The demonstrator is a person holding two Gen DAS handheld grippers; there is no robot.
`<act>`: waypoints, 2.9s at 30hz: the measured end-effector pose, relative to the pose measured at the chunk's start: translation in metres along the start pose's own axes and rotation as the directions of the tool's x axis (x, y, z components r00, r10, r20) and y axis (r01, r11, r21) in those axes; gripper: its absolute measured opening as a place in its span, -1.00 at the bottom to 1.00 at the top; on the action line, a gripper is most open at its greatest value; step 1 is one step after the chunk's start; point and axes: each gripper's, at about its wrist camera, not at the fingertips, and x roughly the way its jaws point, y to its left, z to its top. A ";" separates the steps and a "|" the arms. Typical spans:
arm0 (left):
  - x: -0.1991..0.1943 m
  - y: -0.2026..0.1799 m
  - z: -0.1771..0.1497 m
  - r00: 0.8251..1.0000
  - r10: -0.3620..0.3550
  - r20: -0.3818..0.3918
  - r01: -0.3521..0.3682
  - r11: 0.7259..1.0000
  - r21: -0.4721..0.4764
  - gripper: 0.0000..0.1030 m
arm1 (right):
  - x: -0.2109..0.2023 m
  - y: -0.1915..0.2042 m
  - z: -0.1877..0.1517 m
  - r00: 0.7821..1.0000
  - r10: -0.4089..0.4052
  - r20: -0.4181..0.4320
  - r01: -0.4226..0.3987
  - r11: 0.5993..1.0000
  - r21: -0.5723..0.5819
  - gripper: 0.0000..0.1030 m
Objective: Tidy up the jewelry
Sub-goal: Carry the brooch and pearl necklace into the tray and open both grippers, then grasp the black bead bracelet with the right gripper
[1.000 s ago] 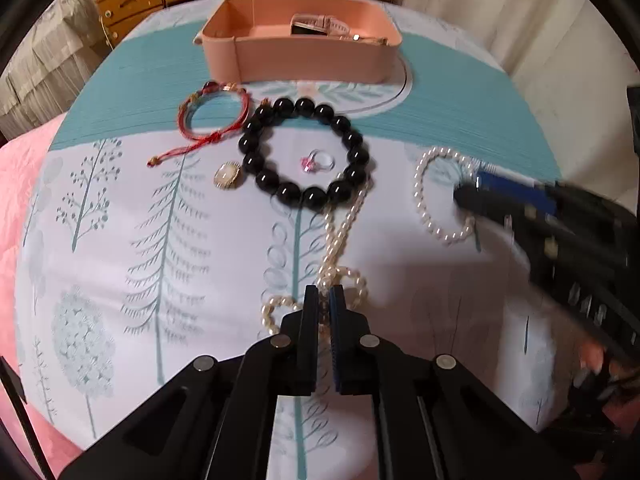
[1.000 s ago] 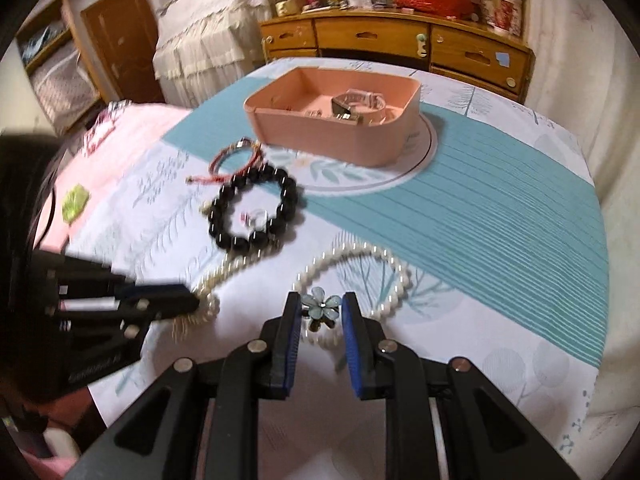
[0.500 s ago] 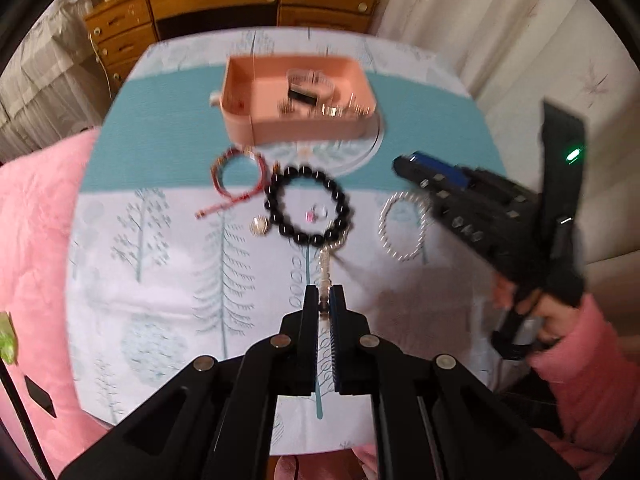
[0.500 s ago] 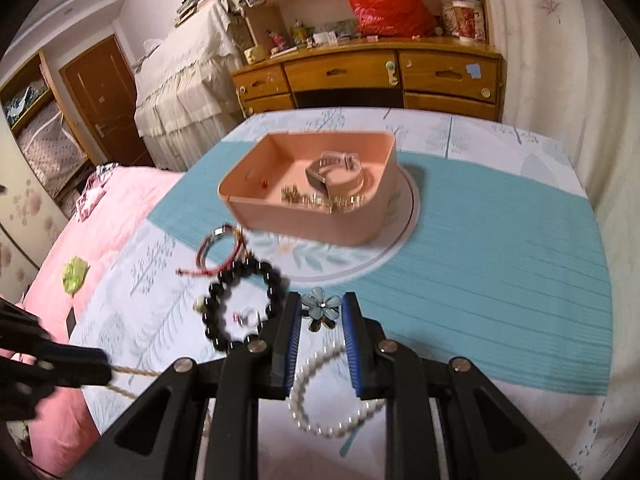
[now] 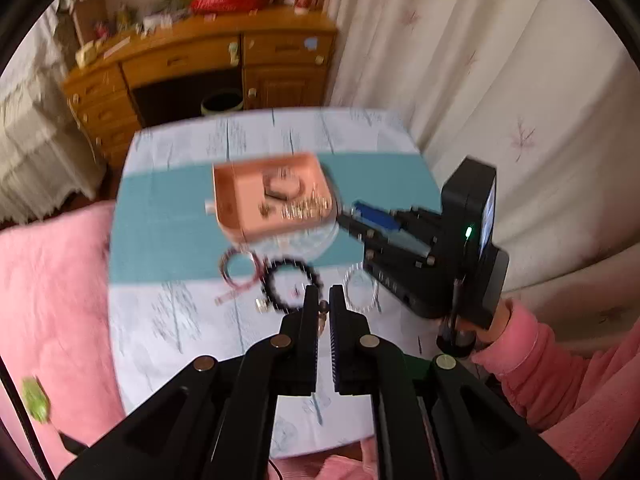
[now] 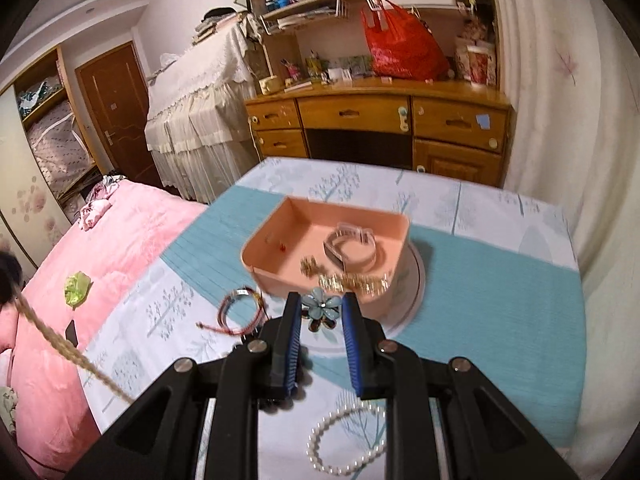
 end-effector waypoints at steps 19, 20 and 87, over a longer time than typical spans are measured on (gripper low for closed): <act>0.055 0.080 0.093 0.964 -0.109 0.243 0.081 0.989 0.124 -0.94 | 0.058 0.020 0.034 0.973 -0.222 0.068 0.211 0.967 0.142 -0.61; 0.064 0.084 0.093 0.966 -0.109 0.235 0.083 0.990 0.118 -0.94 | 0.065 0.021 0.034 0.972 -0.227 0.066 0.216 0.965 0.146 -0.61; 0.244 0.116 -0.013 0.974 0.117 -0.195 -0.089 0.985 0.148 0.71 | 0.085 0.141 -0.105 0.933 -0.318 -0.168 0.285 0.939 -0.194 -0.03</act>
